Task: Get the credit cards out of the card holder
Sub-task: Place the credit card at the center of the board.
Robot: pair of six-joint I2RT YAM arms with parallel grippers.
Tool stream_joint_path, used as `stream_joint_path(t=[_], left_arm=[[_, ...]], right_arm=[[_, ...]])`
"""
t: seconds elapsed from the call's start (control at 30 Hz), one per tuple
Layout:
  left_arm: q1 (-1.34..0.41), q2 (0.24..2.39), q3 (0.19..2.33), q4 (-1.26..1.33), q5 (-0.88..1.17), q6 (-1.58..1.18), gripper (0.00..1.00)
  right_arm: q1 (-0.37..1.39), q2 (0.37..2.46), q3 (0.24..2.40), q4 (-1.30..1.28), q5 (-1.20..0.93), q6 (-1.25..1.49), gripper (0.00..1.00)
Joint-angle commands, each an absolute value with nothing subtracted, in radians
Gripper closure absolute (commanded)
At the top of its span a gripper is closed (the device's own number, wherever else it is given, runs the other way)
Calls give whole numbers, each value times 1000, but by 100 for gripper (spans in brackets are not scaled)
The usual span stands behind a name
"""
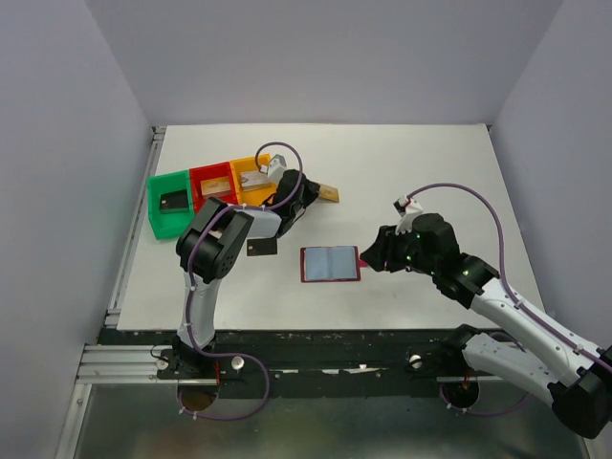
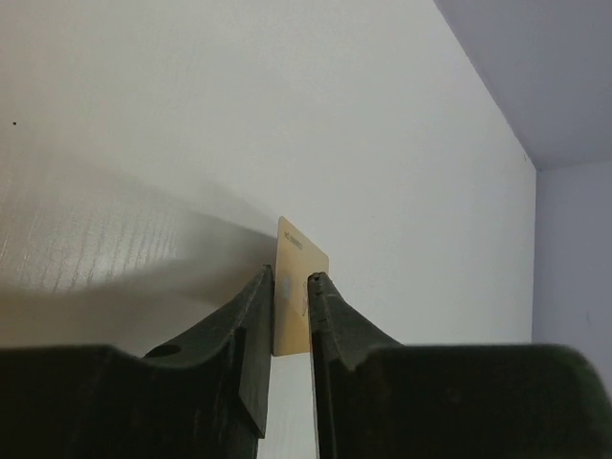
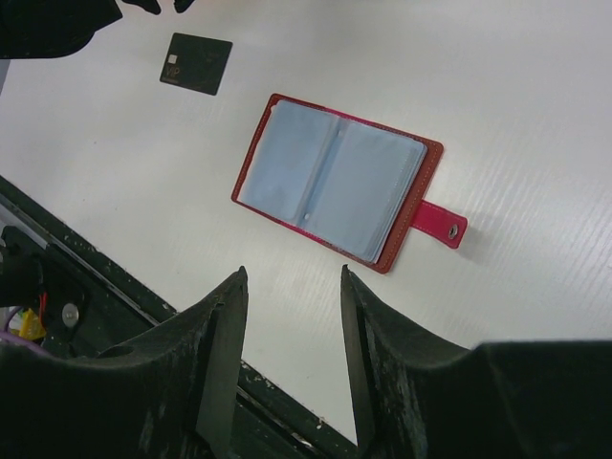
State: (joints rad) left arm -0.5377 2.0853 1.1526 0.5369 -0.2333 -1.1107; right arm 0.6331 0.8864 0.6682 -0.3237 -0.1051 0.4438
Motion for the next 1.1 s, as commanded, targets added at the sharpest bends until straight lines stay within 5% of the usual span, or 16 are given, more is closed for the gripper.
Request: stream_joint_path(t=[0.0,0.63,0.8,0.93,1.07], left_arm=[[-529,2085,1147,563,-209,-1115,65],[-515,1967,1094,494,-224,-1043,43],[-546,1846,1066,460,-239,-979,41],[-638,1725,1089,260,-319,-847,37],[-725,1599,1074,13,-439,-776,22]], right_arm=[[632,894,675,-318,-83,434,49],[632,914,667,-331,-25,446,49],[630,949,680,-373,106,483,39],[629,994,689,-399,126,497,30],[623,1049,692,-413,117,514,29]])
